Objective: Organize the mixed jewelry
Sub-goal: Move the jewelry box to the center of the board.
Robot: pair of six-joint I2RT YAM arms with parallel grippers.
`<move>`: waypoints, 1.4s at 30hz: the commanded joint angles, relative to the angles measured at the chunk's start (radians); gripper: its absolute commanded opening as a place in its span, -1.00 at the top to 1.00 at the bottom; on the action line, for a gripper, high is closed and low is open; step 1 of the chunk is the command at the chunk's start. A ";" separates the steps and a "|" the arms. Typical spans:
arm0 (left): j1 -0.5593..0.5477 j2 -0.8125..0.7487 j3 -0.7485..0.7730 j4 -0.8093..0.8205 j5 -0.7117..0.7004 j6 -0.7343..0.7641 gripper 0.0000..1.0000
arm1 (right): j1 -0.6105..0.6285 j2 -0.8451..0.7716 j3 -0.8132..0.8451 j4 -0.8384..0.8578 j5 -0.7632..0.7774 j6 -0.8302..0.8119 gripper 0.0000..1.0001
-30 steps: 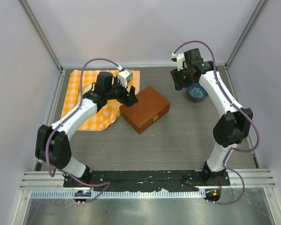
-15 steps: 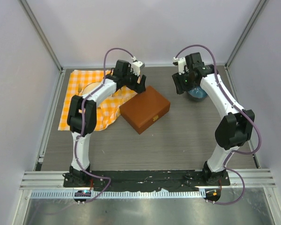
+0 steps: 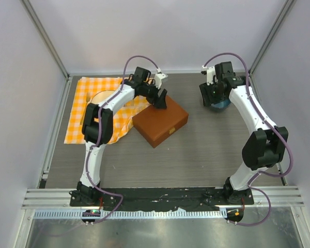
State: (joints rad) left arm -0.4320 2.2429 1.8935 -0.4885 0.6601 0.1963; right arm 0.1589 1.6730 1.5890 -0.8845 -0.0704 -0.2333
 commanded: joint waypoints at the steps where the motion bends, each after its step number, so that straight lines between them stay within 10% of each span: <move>1: -0.094 0.101 0.061 -0.291 0.114 0.140 -0.61 | 0.001 -0.050 -0.032 0.036 -0.006 -0.004 -0.17; 29: -0.281 0.040 -0.051 -0.194 -0.063 0.241 -0.59 | -0.122 -0.211 -0.138 0.033 0.032 -0.038 -0.17; 42: -0.168 -0.290 -0.004 -0.007 -0.085 -0.159 -0.62 | -0.139 -0.259 -0.100 0.053 0.012 0.015 -0.35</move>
State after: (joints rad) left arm -0.6609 2.1517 1.8786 -0.5846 0.5980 0.2066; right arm 0.0322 1.4574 1.4494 -0.8703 -0.0463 -0.2546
